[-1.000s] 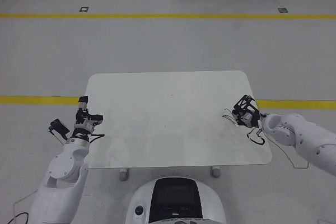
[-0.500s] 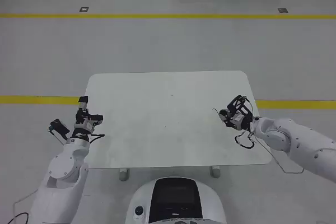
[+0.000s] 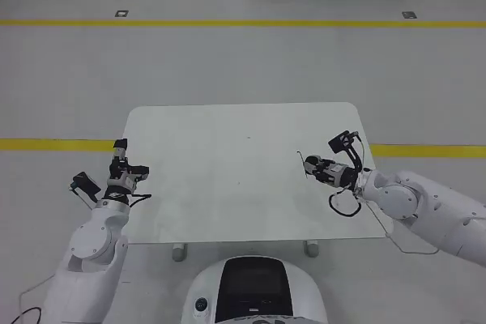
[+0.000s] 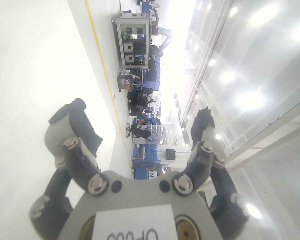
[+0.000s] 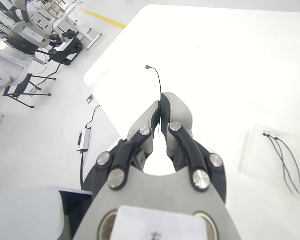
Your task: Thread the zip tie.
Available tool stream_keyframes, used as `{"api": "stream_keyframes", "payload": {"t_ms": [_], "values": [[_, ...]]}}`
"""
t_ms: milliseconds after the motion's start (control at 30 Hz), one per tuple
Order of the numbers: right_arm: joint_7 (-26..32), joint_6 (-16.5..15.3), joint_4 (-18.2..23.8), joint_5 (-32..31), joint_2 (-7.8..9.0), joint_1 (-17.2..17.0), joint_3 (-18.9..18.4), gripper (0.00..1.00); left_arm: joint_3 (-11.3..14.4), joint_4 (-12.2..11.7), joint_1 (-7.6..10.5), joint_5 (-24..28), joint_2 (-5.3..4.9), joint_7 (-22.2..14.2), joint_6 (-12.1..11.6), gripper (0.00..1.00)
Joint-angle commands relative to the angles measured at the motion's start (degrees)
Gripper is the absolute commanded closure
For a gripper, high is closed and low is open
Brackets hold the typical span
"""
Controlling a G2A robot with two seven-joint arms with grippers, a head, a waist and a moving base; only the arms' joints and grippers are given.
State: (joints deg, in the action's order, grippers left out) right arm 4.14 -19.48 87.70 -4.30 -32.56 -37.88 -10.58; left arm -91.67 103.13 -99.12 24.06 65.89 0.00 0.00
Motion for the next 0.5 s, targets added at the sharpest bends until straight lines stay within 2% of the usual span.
{"api": "stream_keyframes", "payload": {"t_ms": [0,233,367,467], "values": [[0.0,0.0,0.0,-0.1,0.0,0.0,0.0,1.0,0.0,0.0,0.0,0.0,0.0,0.0,0.0,0.0],[-0.5,0.0,0.2,0.5,-0.05,-0.3,-0.2,1.0,0.0,0.0,0.0,0.0,0.0,0.0,0.0,0.0],[-1.4,0.0,2.7,8.6,-0.34,-3.6,-1.8,1.0,0.0,0.0,0.0,0.0,0.0,0.0,0.0,0.0],[1.3,0.0,4.1,15.0,-0.32,-6.2,-4.1,1.0,0.0,0.0,0.0,0.0,0.0,0.0,0.0,0.0]]}}
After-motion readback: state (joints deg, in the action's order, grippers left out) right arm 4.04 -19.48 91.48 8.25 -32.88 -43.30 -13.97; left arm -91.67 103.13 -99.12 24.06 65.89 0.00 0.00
